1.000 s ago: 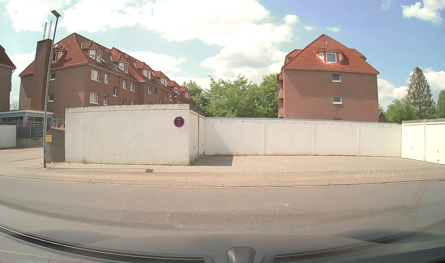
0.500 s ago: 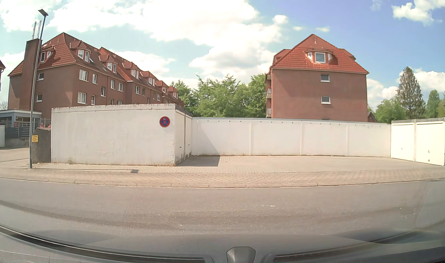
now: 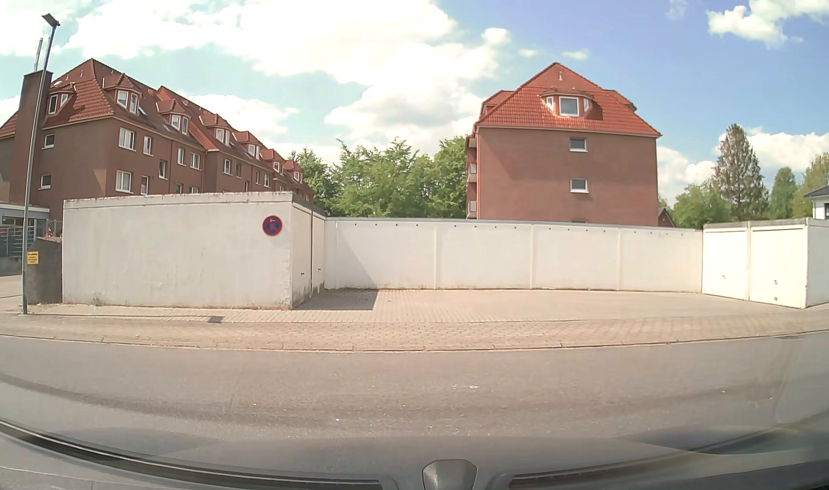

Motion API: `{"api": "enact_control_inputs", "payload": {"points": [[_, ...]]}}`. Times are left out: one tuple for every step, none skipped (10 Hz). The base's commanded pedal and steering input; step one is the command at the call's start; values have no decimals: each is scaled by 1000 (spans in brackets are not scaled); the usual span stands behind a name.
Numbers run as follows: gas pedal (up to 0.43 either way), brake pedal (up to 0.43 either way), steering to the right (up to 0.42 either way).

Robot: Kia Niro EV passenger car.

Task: Follow the waypoints while adhering to traffic rules and regulations

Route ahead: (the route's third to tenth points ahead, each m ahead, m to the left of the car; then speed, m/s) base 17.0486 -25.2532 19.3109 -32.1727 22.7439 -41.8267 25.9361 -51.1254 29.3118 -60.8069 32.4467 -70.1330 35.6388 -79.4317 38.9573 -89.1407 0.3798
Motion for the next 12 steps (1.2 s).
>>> {"api": "enact_control_inputs", "payload": {"points": [[0,122,971],[0,116,970],[0,110,970],[0,110,970],[0,110,969],[0,110,969],[0,104,968],[0,104,968],[0,104,968],[0,85,968],[0,79,968],[0,61,968]]}}
